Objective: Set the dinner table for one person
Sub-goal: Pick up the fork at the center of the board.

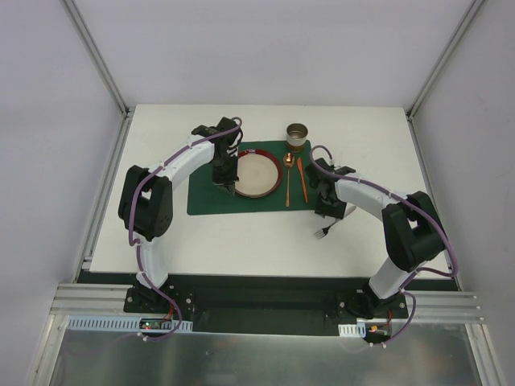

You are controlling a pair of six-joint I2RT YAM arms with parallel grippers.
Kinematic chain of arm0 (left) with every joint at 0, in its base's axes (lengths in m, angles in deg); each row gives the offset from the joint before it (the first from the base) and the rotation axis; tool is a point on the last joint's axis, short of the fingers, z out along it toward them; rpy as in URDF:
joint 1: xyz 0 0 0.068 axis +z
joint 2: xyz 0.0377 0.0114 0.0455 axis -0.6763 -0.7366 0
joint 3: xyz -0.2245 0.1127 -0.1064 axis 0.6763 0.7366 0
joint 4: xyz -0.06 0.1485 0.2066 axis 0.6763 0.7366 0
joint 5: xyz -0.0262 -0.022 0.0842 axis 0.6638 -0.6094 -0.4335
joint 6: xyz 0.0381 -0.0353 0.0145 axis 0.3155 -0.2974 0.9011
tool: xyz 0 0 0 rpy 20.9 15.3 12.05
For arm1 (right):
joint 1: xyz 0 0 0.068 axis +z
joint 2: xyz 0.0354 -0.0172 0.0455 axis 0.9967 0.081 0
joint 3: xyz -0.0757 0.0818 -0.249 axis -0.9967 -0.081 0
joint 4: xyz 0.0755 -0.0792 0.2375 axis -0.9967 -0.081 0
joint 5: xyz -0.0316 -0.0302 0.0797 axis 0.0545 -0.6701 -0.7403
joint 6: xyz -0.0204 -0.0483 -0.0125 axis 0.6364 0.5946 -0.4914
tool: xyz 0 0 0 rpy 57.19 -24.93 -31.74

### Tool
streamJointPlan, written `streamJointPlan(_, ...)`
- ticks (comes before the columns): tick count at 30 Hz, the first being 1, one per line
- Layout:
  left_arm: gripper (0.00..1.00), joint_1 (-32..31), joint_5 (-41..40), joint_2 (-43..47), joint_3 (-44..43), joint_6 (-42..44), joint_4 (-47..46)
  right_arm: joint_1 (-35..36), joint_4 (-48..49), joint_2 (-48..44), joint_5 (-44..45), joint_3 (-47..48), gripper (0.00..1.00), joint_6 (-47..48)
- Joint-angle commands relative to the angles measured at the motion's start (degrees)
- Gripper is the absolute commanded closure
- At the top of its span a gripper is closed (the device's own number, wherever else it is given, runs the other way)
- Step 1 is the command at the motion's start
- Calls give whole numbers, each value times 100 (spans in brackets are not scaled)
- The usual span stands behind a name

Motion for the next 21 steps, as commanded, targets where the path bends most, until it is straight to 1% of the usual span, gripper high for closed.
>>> streamJointPlan(1,98,-61,-150,107,-38,-38,190,43,16,-84,6,-66,55,-321)
streamJointPlan(10,98,-52,-132,81,-56,-29,190,34,-28,-453,305,-469,55,-944)
streamJointPlan(14,98,-52,-115,98,-47,-38,181,34,120,-603,279,-715,55,-1252)
streamJointPlan(17,98,-52,-123,116,-30,-38,190,34,173,-577,218,-778,55,-1332)
streamJointPlan(21,98,-61,-123,134,-30,-55,190,43,165,-393,156,-690,58,-1305)
